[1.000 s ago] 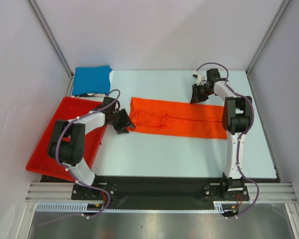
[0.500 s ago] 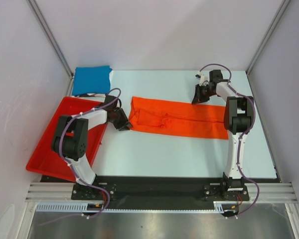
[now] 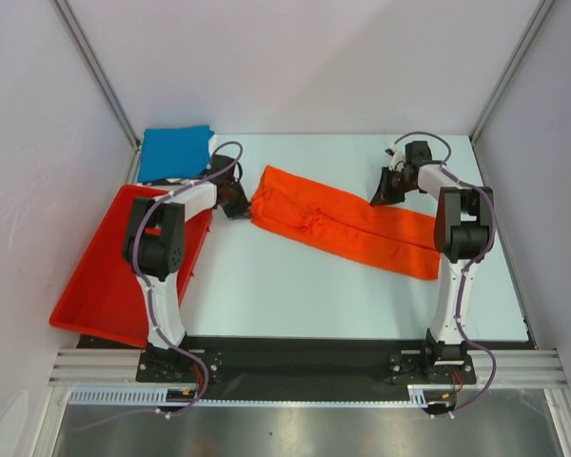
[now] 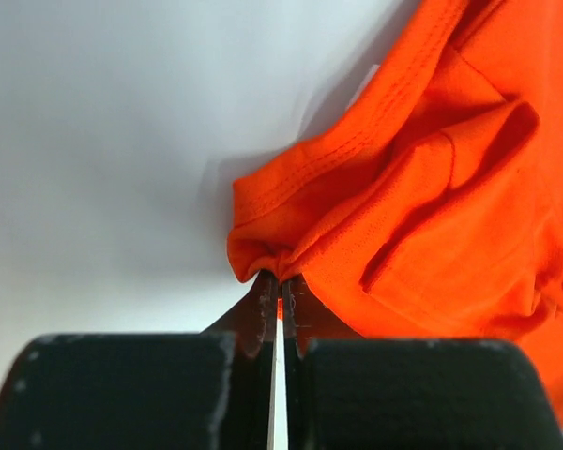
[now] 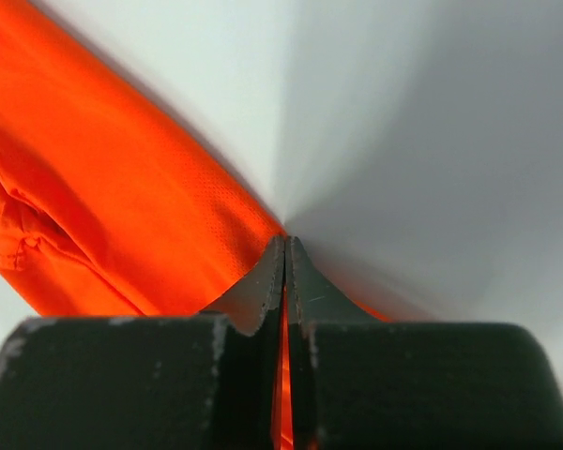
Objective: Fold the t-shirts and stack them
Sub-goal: Fold the tshirt
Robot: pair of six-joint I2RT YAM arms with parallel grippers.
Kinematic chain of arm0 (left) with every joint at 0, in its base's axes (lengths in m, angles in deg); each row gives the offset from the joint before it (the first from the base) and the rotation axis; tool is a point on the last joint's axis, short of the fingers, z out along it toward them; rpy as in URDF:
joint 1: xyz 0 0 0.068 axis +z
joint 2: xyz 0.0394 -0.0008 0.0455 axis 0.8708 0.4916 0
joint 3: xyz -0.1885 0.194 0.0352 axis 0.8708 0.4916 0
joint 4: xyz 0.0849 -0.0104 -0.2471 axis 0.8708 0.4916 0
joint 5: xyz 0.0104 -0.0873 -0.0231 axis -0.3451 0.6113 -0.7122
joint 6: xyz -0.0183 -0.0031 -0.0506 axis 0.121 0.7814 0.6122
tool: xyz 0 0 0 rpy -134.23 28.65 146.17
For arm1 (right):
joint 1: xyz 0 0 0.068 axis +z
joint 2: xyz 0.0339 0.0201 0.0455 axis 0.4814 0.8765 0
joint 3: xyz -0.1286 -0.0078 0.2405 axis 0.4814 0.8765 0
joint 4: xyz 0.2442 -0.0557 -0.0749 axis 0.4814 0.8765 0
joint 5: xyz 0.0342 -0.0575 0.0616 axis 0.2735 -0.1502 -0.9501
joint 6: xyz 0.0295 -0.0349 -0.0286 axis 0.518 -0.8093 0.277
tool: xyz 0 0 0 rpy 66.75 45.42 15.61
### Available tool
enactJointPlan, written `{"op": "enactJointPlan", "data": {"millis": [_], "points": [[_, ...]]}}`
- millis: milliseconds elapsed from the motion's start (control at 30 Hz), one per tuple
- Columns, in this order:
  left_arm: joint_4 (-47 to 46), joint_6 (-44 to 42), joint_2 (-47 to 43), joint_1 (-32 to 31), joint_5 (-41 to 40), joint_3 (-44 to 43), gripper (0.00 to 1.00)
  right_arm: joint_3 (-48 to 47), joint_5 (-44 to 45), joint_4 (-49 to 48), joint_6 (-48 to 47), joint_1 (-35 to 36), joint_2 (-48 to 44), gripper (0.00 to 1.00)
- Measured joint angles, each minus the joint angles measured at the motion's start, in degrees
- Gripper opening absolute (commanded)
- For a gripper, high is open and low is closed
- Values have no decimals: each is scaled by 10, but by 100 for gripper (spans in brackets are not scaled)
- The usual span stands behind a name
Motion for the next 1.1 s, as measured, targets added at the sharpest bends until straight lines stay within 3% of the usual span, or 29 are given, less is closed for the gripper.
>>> {"op": "enactJointPlan", "data": {"millis": [233,400,600,733,867,1033,1100], "points": [[-9,-45,110,-2,-19,-160,0,66,48,-5,89,-12,-45,0],[-16,-60,191,-2,-12,-279,0,167,54,-34,180,-23,-104,0],[-32,-63,257,-3,8,-373,0,301,33,-92,312,-27,-177,0],[-62,-56,299,-3,33,-427,0,339,30,-122,383,-6,-196,0],[-114,-29,335,-3,66,-457,0,310,50,-108,383,10,-183,0],[-142,-5,357,-3,85,-479,1,170,92,-69,339,8,-102,0],[-137,-1,359,-3,85,-484,9,128,104,-61,329,1,-77,0]]}}
